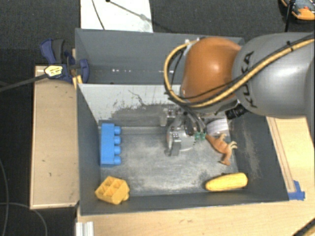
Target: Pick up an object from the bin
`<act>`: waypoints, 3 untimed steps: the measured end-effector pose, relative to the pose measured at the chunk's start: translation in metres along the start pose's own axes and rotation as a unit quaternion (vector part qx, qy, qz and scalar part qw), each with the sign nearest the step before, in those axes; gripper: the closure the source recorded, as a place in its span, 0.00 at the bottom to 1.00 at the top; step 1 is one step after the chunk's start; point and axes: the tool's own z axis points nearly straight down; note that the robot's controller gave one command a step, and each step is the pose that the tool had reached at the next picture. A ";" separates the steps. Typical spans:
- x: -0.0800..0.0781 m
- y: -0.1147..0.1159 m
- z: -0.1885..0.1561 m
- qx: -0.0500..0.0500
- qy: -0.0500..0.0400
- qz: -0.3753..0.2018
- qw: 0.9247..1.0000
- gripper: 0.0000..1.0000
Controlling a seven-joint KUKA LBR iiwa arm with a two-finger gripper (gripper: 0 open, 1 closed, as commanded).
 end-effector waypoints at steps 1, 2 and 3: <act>-0.002 -0.001 -0.005 -0.001 -0.004 0.001 1.000 0.00; -0.009 -0.029 -0.010 0.000 -0.005 -0.014 1.000 0.00; -0.029 -0.032 -0.013 0.000 -0.005 0.013 1.000 0.00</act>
Offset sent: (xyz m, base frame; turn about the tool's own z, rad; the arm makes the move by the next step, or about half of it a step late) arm 0.0107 -0.0378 0.0108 -0.0348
